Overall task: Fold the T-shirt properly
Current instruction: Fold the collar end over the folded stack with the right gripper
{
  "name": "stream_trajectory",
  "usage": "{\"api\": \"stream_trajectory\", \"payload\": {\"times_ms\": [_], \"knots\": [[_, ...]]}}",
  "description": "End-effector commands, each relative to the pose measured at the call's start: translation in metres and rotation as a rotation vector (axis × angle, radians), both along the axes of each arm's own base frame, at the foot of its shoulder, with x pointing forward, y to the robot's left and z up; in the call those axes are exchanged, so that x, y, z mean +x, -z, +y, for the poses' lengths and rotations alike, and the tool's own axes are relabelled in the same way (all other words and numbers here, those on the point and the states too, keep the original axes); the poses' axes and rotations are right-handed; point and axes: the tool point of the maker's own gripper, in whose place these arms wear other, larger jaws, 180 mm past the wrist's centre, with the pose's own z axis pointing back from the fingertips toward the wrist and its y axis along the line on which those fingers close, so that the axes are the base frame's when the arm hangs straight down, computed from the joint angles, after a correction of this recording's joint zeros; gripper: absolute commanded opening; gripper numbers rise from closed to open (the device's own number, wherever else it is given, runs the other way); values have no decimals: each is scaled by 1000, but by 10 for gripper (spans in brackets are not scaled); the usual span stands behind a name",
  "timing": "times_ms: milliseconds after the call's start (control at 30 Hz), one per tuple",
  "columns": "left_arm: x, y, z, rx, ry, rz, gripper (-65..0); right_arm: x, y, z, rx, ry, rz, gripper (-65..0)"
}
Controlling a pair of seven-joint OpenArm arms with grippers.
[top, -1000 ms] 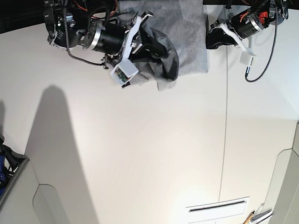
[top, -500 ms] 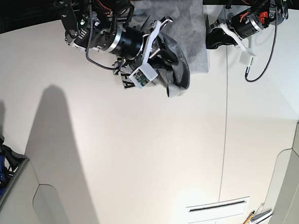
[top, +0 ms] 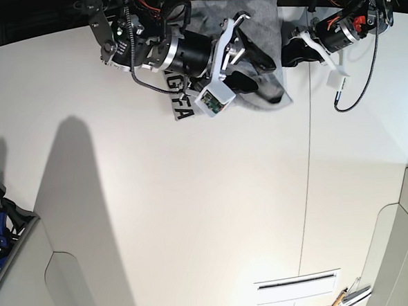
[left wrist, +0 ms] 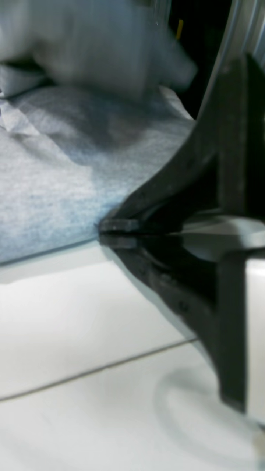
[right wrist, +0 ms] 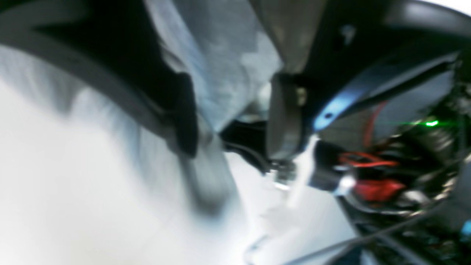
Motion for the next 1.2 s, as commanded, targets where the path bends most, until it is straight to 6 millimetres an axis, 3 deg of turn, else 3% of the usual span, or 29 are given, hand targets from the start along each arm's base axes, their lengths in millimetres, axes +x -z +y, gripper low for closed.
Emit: {"api": "stream_trajectory", "payload": {"times_ms": [0,167,300,367,400,467,567,700,867,967,1033,1167], "knots": [[-9,6,5,36,16,43,-650,1,-18,6,71,-11,-28,-324],[-9,6,5,37,16,43,-650,-3,-28,10,121,-38,-33,-325],[-9,6,5,37,16,43,-650,12,-26,-5,-25,-15,-138,-325],[-9,6,5,37,17,44,-650,27,-24,-24,-147,35,-188,-364],[-9,6,5,37,17,44,-650,35,-23,-37,-209,79,-199,-430],[-9,6,5,38,19,47,-650,53,-23,-67,-301,210,-213,-650],[-10,6,5,38,21,51,-650,71,-14,-115,-408,411,-173,-650],[-11,6,5,38,22,53,-650,56,14,-145,-489,475,-65,-650],[-10,6,5,38,22,52,-650,24,54,-135,-503,434,81,-650],[-10,6,5,38,22,52,-650,10,74,-113,-500,359,128,-650],[-10,6,5,38,22,52,-650,-1,75,-90,-464,289,139,-650],[-10,6,5,38,22,52,-650,-30,55,-32,-340,101,120,-650]]}}
